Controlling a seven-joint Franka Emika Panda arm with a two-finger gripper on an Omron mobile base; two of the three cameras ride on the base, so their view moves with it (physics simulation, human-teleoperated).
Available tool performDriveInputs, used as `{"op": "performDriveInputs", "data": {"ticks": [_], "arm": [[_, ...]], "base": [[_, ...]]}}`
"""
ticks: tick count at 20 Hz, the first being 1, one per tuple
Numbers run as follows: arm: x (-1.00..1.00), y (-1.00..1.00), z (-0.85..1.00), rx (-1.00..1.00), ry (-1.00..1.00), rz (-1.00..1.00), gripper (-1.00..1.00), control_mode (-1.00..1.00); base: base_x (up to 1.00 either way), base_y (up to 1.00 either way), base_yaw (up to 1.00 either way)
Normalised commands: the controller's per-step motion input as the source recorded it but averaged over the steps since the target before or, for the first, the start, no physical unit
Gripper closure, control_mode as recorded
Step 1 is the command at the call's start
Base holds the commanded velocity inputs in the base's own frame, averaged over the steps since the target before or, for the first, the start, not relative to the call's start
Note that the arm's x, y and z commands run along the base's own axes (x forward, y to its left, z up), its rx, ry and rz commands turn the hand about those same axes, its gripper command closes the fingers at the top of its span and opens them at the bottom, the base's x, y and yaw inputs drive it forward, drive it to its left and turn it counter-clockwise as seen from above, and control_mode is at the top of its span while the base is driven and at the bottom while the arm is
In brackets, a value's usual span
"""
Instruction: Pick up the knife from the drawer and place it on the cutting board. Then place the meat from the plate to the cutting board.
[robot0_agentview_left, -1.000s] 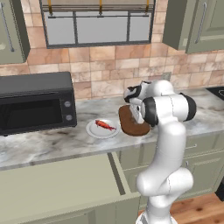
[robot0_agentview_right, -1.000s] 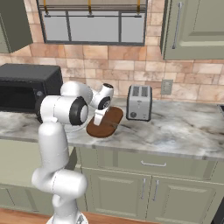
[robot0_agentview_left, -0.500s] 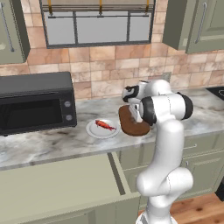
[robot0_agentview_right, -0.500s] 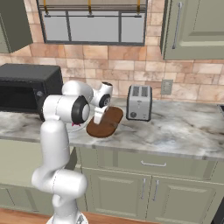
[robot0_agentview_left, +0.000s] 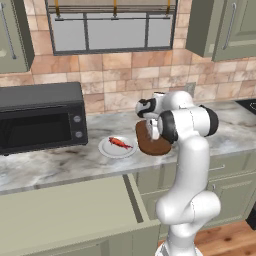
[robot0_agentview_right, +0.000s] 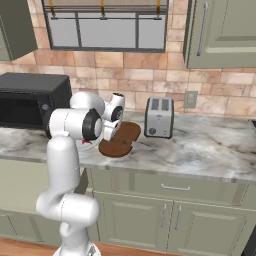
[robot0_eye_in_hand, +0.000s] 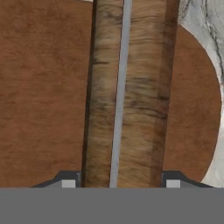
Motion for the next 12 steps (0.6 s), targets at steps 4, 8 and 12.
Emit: {"op": "performDriveInputs", "data": {"ticks": [4,8,12], "arm": [[0.00,0.26,-0.04,-0.02,0.02,-0.06,1.00,-1.00],[0.00,0.12,-0.17,-0.01,0.02,-0.03,1.00,-1.00],[0.07,0.00,-0.22,0.00,0.00,0.00,1.00,-1.00]], "base": [[0.00,0.00,0.00],[0.00,0.00,0.00],[0.00,0.00,0.00]]}}
